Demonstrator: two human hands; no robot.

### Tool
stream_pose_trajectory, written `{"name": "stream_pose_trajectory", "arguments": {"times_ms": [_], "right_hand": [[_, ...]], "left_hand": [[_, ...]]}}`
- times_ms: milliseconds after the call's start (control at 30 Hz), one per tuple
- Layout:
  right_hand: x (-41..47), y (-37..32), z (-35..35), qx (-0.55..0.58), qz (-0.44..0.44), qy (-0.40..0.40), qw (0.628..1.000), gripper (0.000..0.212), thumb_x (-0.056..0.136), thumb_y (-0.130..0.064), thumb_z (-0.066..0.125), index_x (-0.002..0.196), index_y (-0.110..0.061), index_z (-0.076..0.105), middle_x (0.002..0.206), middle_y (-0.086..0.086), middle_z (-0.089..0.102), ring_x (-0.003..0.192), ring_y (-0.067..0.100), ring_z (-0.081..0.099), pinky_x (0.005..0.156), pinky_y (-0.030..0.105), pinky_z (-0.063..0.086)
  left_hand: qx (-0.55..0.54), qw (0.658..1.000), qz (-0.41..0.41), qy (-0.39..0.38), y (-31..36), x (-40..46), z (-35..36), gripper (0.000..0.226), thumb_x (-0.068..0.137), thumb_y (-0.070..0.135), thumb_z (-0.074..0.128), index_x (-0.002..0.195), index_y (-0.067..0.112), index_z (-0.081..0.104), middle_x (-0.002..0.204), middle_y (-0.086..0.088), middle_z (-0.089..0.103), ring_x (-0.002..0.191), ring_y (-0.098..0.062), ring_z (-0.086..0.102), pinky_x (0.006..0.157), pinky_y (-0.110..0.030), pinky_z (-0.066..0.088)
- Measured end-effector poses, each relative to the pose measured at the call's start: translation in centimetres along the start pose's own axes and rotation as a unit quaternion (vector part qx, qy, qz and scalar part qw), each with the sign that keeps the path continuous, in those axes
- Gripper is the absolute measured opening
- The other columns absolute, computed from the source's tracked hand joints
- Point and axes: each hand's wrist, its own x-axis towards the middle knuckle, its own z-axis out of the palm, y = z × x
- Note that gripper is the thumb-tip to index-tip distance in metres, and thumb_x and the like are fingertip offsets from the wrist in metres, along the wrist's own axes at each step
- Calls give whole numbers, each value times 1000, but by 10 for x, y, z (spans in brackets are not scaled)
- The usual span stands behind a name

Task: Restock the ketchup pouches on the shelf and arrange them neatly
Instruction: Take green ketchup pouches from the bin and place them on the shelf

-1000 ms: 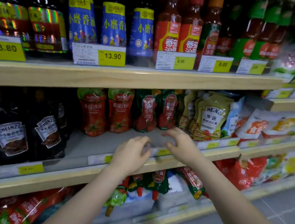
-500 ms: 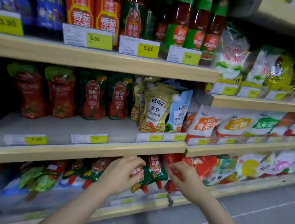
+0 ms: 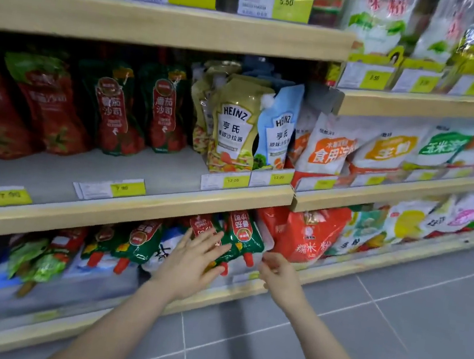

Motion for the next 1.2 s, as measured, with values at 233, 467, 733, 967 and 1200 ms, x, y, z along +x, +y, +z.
{"name": "stream_pose_trajectory", "arguments": {"times_ms": [233,467,733,967,1200], "right_hand": [[20,2,40,228,135,-4,964,16,90,-20,58,85,-5,60,66,5,58,56,14,55,57,23,48],[10,17,14,247,147,22,958,19,91,-12,55,72,-8,54,64,6,52,54,13,51,52,19,48],[-16,10,-26,238,93,48,966,19,90,-11,53,88,7,59,84,30,59,82,26,56,92,50,47],[-41,-34,-96,181,-39,51,981,14,89,-12,52,77,-10,48,77,8,52,75,20,55,74,35,51],[-49,-50,-124,-121,-124,23,985,21,91,-23,54,94,-2,56,95,15,66,88,27,63,81,46,53]], "left_hand": [[-9,1000,8,2,-28,-12,24,53,93,59,22,143,41,26,155,17,12,143,-5,-2,115,-45,-6],[-16,999,18,25,-27,-9,17,52,94,56,28,141,36,36,151,11,29,142,-9,14,114,-41,-6],[-36,998,52,30,-1,21,6,57,90,45,47,143,26,33,150,4,33,138,-15,28,116,-39,13],[-133,985,92,65,44,54,-27,69,83,45,59,144,31,29,150,8,31,136,-10,29,111,-34,27],[-263,963,65,9,84,51,-14,82,72,47,73,141,32,33,140,13,41,126,-2,35,106,-24,28]]}}
